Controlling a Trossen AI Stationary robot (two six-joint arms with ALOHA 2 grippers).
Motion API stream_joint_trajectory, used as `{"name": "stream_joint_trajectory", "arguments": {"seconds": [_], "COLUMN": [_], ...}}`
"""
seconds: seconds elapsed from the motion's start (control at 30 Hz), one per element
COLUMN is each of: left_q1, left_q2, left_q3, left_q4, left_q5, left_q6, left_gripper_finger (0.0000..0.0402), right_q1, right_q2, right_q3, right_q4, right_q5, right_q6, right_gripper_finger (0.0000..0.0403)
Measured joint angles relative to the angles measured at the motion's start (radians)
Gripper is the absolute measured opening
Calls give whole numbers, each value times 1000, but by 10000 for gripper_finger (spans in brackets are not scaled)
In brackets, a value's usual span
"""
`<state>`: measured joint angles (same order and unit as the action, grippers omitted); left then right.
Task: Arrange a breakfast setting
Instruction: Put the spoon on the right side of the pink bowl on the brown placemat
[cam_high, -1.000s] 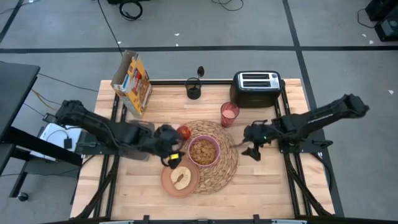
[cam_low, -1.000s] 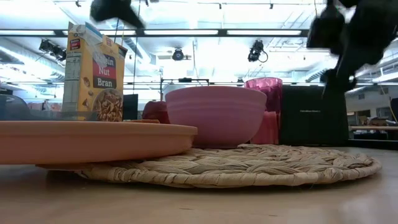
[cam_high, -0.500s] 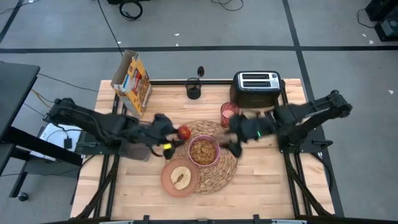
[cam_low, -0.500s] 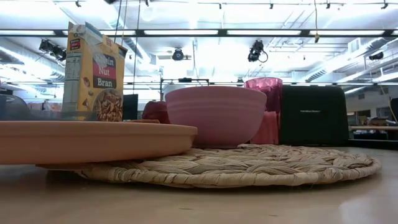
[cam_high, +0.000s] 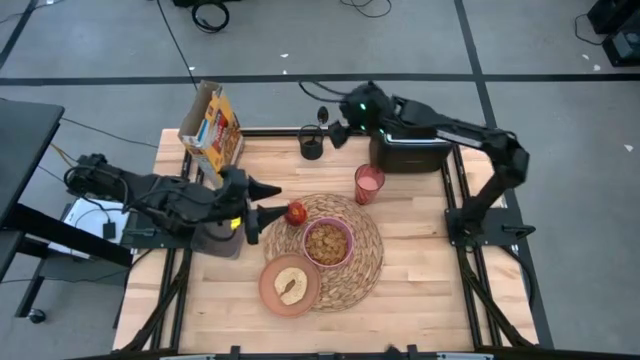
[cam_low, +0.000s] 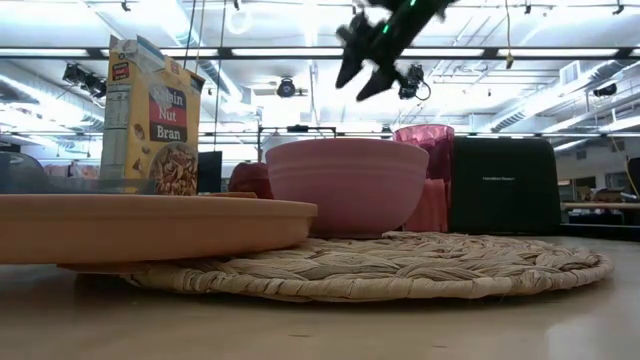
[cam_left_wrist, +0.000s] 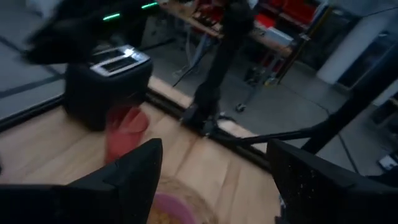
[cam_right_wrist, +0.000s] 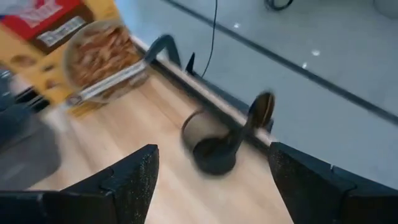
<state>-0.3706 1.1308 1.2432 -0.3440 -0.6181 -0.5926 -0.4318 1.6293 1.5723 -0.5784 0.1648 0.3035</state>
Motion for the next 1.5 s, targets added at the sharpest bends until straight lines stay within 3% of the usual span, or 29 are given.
{"name": "stream_joint_trajectory", "arguments": {"seconds": [0.17,0.3,0.57,0.67,0.77,1.03,1.37,1.5], "left_q1": [36,131,348,391,404,394,346,346], "left_q2": [11,30,74,78,72,58,49,46], "left_q3": [-7,-6,-7,-8,-7,-7,-7,-7], "left_q4": [194,292,493,492,491,426,417,413], "left_q5": [24,58,274,312,316,318,308,307], "left_q6": [134,210,249,262,266,266,264,264], "left_gripper_finger": [293,293,293,293,293,293,293,293], "right_q1": [-96,-129,-173,-199,-228,-253,-257,-255], "right_q2": [132,208,258,250,250,284,300,300], "right_q3": [0,-1,-1,0,0,-7,-11,-11], "right_q4": [138,178,214,207,213,272,264,319], "right_q5": [-128,-144,-258,-317,-370,-377,-422,-288], "right_q6": [-62,-169,-258,-257,-236,-298,-211,-215], "right_gripper_finger": [296,290,288,288,288,288,278,263]}}
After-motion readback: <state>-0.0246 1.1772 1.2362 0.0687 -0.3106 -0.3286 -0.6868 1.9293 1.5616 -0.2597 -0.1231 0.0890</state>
